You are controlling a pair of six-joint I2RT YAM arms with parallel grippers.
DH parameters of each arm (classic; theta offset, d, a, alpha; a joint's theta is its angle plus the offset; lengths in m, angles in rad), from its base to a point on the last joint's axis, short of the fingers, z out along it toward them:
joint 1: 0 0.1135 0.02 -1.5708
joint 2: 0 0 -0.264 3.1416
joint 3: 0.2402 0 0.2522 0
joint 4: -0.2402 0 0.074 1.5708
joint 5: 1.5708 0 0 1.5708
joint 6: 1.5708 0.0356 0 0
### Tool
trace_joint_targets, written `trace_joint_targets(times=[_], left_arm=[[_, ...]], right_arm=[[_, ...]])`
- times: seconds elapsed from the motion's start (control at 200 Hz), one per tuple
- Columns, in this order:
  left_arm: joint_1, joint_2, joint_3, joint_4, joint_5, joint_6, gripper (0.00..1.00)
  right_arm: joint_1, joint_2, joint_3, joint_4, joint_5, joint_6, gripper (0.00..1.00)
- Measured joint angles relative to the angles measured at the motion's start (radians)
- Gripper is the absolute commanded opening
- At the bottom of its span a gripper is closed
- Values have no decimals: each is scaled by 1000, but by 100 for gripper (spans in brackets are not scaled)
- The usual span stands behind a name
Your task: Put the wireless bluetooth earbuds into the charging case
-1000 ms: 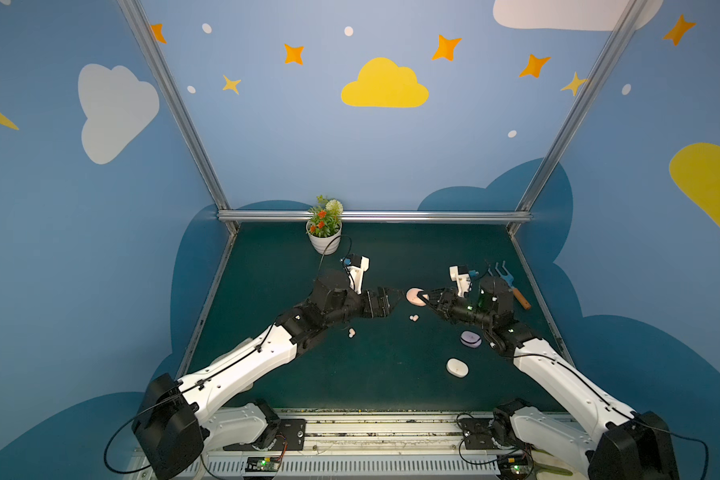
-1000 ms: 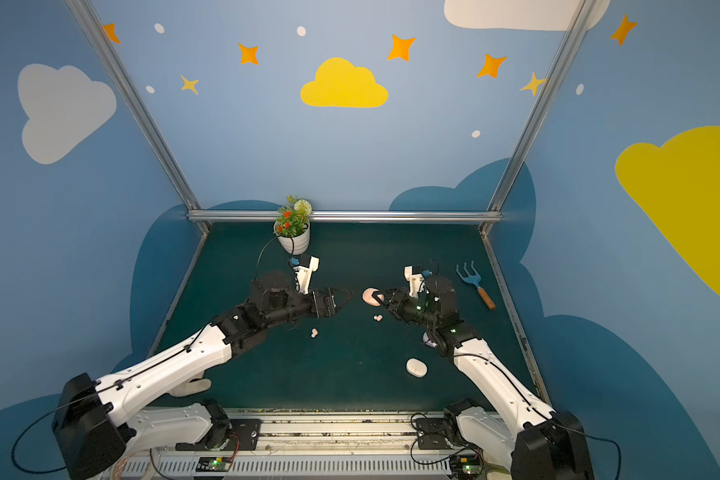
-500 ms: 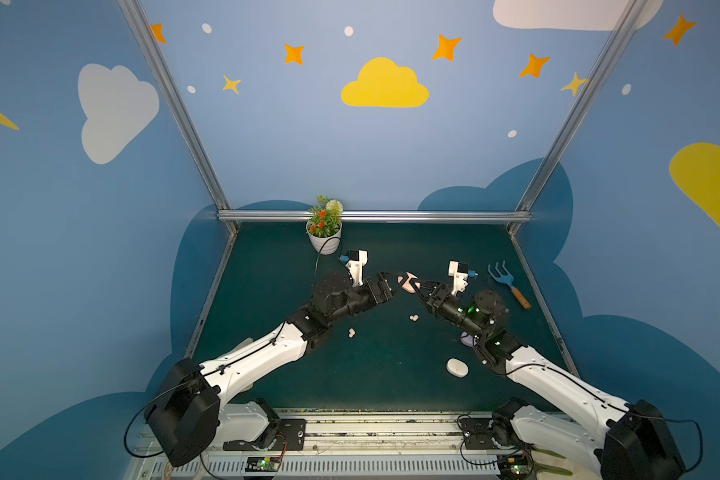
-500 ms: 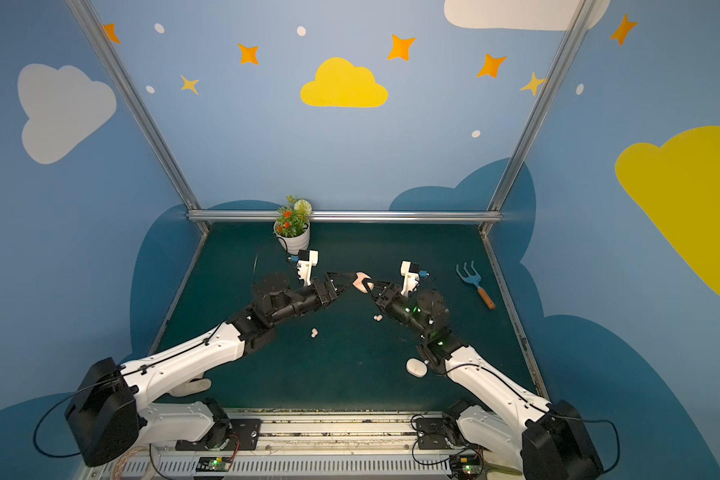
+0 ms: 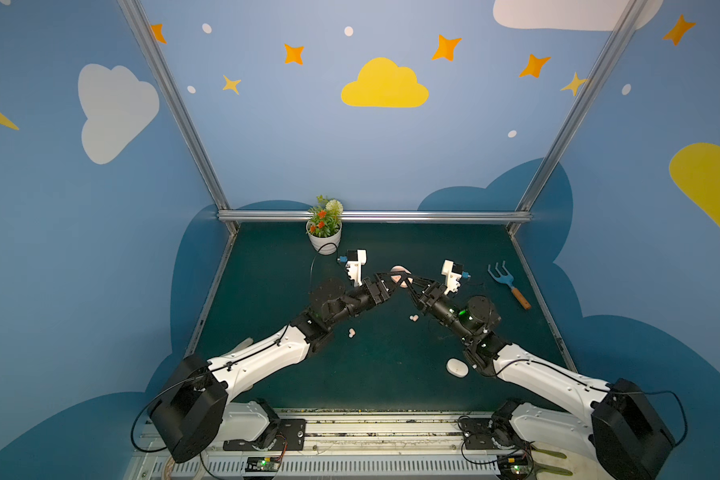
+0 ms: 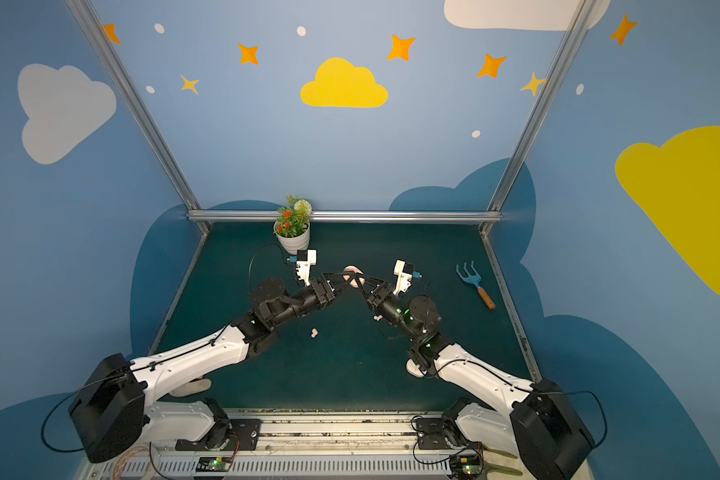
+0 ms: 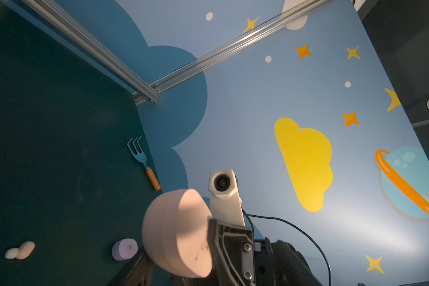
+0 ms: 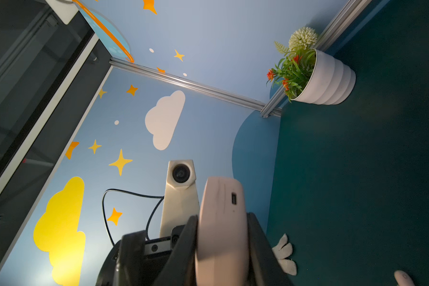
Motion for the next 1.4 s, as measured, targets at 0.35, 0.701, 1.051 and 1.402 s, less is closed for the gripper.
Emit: trace_joint_targets(times=[0.35,0.701,1.051,1.402], left_arm=[[0,-15,-55,75,-57,-27,50],[0,-45,-87,84,-108,-37,48],[0,-57,-100,125,-158,-53,47],[0,-39,-100,140,-159,-78,40]], right_arm=[[28,22,-1,46,26,31,8],[67,72,-1,118,46,55,6],[105,77,-1,149,80,61,6],[124,137,-1,235,111,63,5]])
